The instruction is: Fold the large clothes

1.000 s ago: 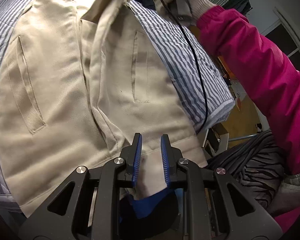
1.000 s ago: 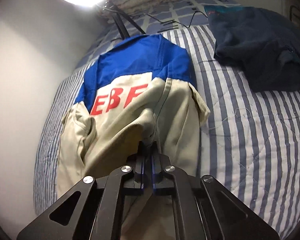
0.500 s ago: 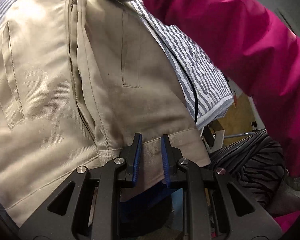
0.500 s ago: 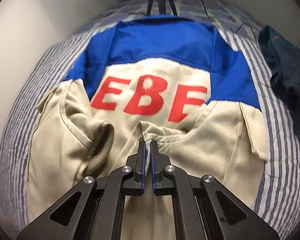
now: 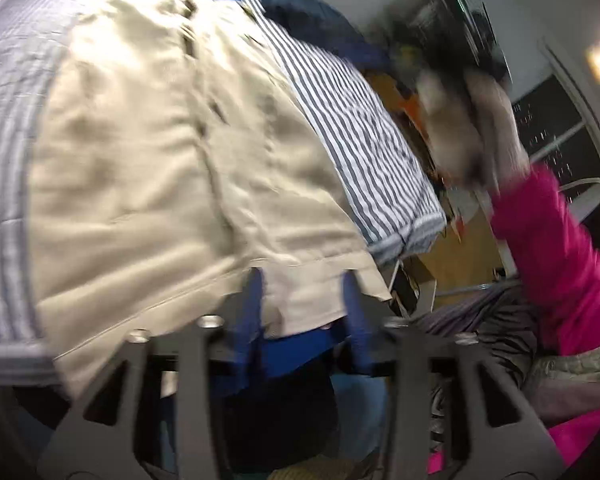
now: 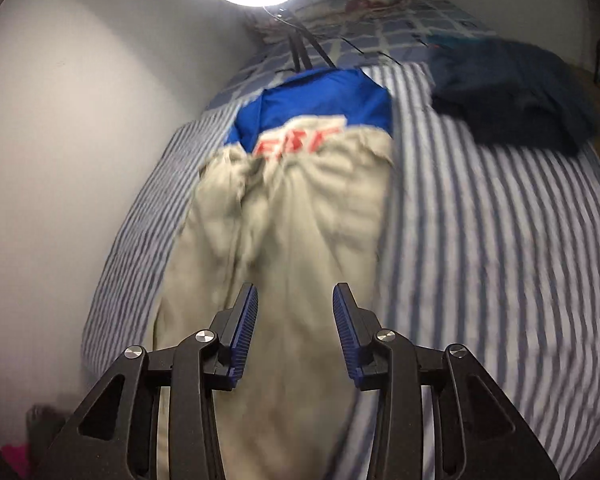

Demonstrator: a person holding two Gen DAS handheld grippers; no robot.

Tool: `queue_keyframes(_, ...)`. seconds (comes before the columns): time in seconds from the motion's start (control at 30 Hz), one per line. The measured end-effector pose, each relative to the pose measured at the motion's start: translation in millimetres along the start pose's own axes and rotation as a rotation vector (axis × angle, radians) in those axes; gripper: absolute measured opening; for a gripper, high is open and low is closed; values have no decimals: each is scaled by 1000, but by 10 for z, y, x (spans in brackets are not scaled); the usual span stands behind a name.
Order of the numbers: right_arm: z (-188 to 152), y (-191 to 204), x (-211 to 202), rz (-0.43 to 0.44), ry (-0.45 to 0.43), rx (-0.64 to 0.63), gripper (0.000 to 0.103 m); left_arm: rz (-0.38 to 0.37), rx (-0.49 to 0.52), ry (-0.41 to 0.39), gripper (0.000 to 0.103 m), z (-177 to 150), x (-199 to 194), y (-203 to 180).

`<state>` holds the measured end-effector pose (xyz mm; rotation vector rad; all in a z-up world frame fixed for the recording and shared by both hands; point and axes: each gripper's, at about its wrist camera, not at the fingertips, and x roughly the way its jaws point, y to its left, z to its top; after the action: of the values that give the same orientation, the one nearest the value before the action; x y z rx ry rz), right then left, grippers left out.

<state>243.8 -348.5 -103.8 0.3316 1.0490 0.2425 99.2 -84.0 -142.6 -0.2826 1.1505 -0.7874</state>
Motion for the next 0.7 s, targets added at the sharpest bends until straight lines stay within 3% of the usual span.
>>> queue_keyframes(0.07, -299, -72, -116, -3, 14, 26, 47, 14, -38, -35, 48, -23, -198, 154)
queue_keyframes(0.13, -696, -118, -223, -3, 40, 41, 49, 56, -105, -84, 56, -45, -430, 388)
queue_keyframes(0.27, -1255, -165, -287, 53, 91, 84, 60, 143, -237, -147, 64, -100, -688, 799)
queue_keyframes(0.37, -1585, -203, -181, 137, 145, 136, 61, 148, -337, -127, 65, -174, -680, 1073)
queue_keyframes(0.5, -1841, -181, -13, 247, 217, 180, 61, 129, -359, -37, 65, -303, -409, 1131)
queue_keyframes(0.7, -1997, -43, 125, 289, 275, 120, 61, 107, -373, -5, 60, -326, -198, 1120)
